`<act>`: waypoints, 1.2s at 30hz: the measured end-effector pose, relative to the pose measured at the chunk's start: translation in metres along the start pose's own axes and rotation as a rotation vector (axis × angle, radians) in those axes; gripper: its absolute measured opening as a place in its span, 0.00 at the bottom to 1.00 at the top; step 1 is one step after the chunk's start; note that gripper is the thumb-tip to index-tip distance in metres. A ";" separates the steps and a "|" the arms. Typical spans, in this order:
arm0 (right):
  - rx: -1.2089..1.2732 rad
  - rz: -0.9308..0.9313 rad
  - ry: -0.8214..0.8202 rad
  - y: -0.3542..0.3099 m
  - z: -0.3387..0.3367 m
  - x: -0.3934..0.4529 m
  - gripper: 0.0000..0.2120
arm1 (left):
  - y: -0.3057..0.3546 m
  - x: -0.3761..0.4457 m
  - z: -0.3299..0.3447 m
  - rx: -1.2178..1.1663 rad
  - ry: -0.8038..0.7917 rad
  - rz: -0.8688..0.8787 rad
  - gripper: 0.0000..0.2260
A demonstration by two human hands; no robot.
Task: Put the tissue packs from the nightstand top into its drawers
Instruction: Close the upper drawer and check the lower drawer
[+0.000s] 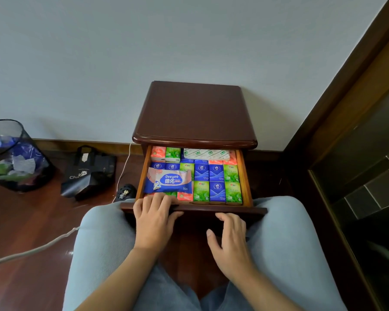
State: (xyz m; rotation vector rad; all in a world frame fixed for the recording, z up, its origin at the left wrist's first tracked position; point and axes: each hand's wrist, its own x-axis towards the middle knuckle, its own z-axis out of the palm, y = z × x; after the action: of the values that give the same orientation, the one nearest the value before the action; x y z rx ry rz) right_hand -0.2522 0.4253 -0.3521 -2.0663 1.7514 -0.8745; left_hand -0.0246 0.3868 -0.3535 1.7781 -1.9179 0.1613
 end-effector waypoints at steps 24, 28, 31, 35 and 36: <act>-0.096 0.073 -0.296 0.015 0.019 0.053 0.49 | -0.002 0.017 0.010 0.079 -0.353 0.033 0.43; -0.122 0.081 -0.300 0.021 0.025 0.076 0.48 | -0.005 0.030 0.024 0.110 -0.469 0.008 0.49; -0.135 0.080 -0.300 0.026 0.028 0.090 0.46 | -0.002 0.047 0.032 0.117 -0.494 -0.011 0.51; -0.155 0.100 -0.322 0.031 0.033 0.112 0.49 | -0.004 0.063 0.044 0.120 -0.495 -0.033 0.51; -0.163 0.106 -0.331 0.032 0.034 0.118 0.50 | -0.004 0.068 0.047 0.117 -0.496 -0.036 0.51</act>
State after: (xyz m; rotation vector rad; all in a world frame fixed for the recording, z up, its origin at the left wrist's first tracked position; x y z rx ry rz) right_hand -0.2474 0.2998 -0.3666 -2.0515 1.7748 -0.3434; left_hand -0.0351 0.3058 -0.3650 2.0743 -2.2451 -0.2059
